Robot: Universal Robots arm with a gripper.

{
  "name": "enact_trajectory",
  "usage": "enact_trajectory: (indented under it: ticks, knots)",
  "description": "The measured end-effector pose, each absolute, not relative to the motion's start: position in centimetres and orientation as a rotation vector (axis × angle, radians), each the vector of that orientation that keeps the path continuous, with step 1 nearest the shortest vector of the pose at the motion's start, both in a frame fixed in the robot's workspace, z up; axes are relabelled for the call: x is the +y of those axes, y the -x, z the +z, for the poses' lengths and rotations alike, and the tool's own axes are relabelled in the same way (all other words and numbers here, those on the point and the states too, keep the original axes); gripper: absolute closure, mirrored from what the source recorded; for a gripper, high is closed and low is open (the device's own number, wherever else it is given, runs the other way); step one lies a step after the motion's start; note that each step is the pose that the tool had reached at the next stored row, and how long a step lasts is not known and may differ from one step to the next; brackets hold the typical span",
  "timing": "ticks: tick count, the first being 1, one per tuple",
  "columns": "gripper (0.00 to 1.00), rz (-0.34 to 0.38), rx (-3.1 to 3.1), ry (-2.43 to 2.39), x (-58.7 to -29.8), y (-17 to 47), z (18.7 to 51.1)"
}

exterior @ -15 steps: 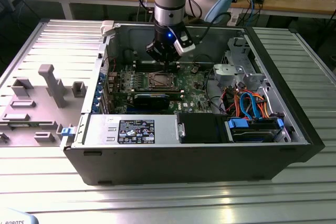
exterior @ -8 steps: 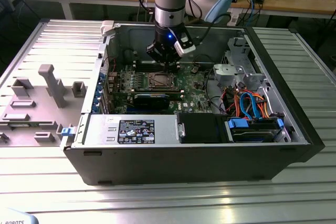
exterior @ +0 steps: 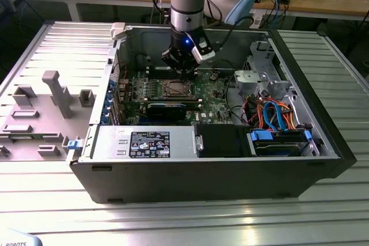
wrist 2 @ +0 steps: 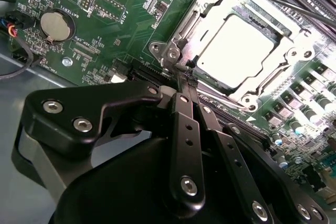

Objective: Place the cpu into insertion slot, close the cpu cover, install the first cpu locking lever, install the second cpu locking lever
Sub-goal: 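Install the first cpu locking lever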

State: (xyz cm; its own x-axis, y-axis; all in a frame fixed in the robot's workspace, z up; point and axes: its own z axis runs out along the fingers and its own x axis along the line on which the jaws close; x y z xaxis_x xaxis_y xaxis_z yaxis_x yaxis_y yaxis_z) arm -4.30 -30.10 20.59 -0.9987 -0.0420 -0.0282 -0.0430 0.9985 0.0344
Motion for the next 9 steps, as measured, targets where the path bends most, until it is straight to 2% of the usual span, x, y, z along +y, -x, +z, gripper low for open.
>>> enact_trajectory:
  ticks: [9]
  knots:
    - [0.89,0.053,3.113,0.067,-30.1,4.28,20.55]
